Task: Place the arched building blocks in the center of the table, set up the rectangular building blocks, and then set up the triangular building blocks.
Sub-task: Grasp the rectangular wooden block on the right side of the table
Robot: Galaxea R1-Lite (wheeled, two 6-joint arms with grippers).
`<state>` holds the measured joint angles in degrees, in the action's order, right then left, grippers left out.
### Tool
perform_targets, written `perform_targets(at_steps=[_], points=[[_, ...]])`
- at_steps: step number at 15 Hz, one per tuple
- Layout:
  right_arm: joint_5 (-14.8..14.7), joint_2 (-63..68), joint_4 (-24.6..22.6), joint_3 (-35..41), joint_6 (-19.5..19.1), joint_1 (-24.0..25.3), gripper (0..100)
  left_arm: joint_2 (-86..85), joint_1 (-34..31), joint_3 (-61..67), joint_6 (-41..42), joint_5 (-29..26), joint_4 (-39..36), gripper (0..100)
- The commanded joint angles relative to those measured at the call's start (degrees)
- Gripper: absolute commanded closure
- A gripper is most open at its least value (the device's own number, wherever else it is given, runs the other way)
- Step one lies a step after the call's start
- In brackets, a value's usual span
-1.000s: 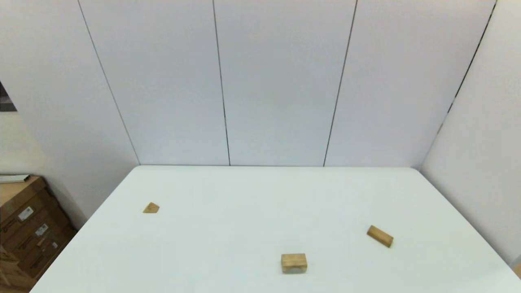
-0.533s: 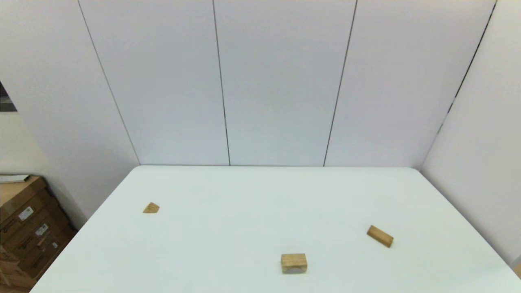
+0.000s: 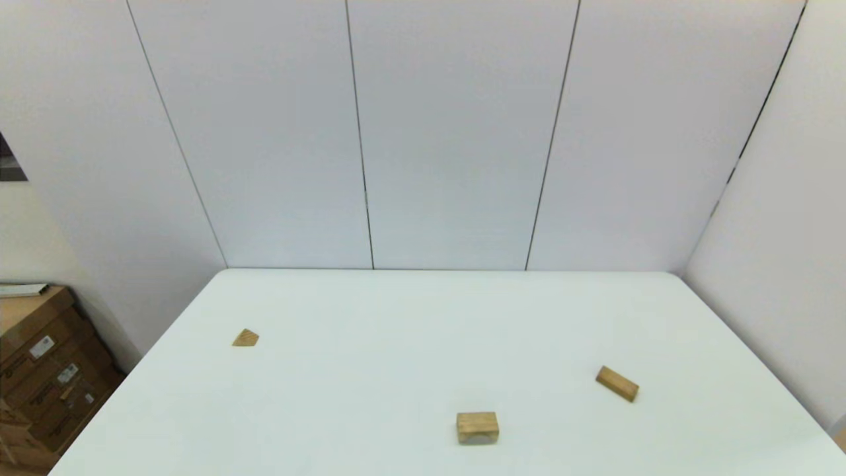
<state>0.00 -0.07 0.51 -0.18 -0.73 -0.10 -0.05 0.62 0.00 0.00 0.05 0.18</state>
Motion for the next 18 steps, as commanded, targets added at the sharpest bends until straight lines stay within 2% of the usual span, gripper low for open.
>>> perform_targets(at_steps=[1, 3, 4, 5, 6, 7, 8, 9, 11, 13, 18], points=[[-0.18, 0.16, 0.63, -0.52, 0.29, 0.01, 0, 0.14, -0.01, 0.0, 0.0, 0.04, -0.01, 0], [0.09, 3.15, 3.88, -7.11, 0.64, 0.01, 0, 0.14, -0.01, 0.0, 0.0, 0.04, -0.01, 0], [0.44, 12.03, 9.95, -16.43, 1.35, 0.1, 0, 0.14, -0.01, 0.0, 0.0, 0.04, -0.01, 0], [0.79, 20.2, 13.02, -21.88, 1.17, 0.19, 0, 0.14, -0.01, 0.0, 0.0, 0.04, -0.01, 0], [2.37, 30.22, 13.73, -26.45, 0.29, 0.27, 0, 0.14, -0.01, 0.0, 0.09, 0.04, -0.01, 0], [4.83, 39.89, 13.81, -29.96, -0.67, 0.45, 0, 0.14, -0.01, 0.0, 0.09, 0.04, -0.01, 0], [5.89, 50.43, 13.46, -32.34, -1.29, 0.45, 0, 0.14, -0.01, 0.0, 0.0, 0.04, -0.01, 0], [5.89, 59.49, 12.5, -34.62, -2.08, 0.45, 0, 0.14, -0.01, 0.0, 0.0, 0.04, -0.01, 0], [5.54, 74.96, 7.57, -38.4, -6.65, 0.45, 0, 0.14, -0.01, 0.0, 0.0, 0.04, -0.01, 0], [5.54, 84.98, 5.11, -41.48, -8.76, 0.54, 0, 0.14, -0.01, 0.0, 0.0, 0.04, -0.01, 0], [6.06, 104.84, 5.64, -53.08, -14.65, 0.54, 0, 0.14, -0.01, 0.0, 0.0, 0.04, -0.01, 0]])
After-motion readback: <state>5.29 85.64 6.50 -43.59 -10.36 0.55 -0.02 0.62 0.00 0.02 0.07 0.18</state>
